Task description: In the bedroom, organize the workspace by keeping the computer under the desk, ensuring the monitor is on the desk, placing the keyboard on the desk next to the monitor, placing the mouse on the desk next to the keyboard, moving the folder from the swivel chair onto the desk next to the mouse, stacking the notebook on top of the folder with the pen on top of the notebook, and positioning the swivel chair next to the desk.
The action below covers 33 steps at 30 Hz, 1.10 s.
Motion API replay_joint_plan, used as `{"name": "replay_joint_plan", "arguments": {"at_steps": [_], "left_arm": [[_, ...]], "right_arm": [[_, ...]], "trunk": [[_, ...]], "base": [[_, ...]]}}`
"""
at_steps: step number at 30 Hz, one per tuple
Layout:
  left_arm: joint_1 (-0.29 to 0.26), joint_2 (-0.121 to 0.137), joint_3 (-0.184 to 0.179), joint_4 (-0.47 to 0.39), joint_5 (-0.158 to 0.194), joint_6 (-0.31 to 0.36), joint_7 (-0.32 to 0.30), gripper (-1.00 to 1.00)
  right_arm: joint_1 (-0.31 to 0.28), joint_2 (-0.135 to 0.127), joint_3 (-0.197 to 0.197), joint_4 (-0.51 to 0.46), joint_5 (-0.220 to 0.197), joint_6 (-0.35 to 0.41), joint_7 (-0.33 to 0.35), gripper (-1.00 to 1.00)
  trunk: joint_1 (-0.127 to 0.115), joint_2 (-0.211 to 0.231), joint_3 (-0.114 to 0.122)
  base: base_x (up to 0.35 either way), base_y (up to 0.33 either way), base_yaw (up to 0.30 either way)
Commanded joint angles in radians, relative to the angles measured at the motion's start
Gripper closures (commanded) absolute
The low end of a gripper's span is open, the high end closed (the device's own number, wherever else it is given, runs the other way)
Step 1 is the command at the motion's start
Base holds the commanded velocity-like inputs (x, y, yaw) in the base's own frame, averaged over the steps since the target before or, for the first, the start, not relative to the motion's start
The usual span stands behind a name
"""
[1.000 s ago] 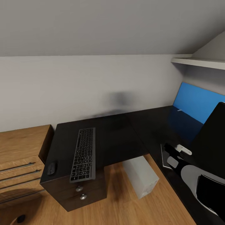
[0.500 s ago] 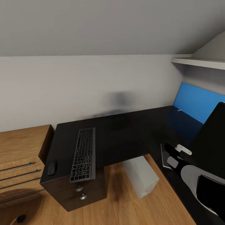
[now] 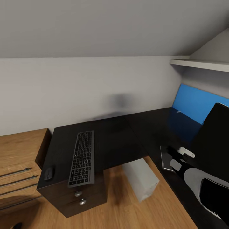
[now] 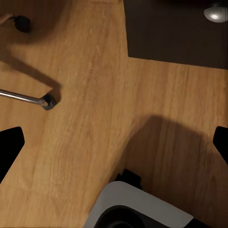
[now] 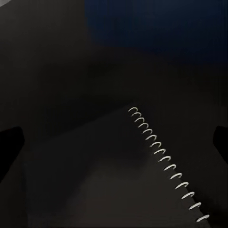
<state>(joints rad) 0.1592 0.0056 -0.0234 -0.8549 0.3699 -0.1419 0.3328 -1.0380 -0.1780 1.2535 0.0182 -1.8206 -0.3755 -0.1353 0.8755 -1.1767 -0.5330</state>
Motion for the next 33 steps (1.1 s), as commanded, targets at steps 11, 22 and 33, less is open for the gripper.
{"name": "replay_joint_plan", "arguments": {"at_steps": [11,22,33], "left_arm": [[0.0,0.001,-0.003,-0.002,0.009,-0.004,0.003,-1.0],[0.0,0.001,-0.003,-0.004,0.009,-0.005,0.003,-1.0],[0.0,0.001,-0.003,-0.004,0.009,-0.005,0.003,-1.0]], "right_arm": [[-0.001,0.001,0.01,-0.003,-0.005,0.002,-0.006,-1.0],[-0.001,0.004,0.01,-0.008,-0.006,0.034,-0.006,-1.0],[-0.001,0.003,0.004,-0.008,-0.006,0.114,-0.006,-1.0]], "trunk": [[0.0,-0.001,0.002],[0.0,-0.001,0.002],[0.0,-0.001,0.002]], "base": [[0.0,0.0,-0.062],[0.0,0.0,-0.002],[0.0,0.0,0.0]]}}
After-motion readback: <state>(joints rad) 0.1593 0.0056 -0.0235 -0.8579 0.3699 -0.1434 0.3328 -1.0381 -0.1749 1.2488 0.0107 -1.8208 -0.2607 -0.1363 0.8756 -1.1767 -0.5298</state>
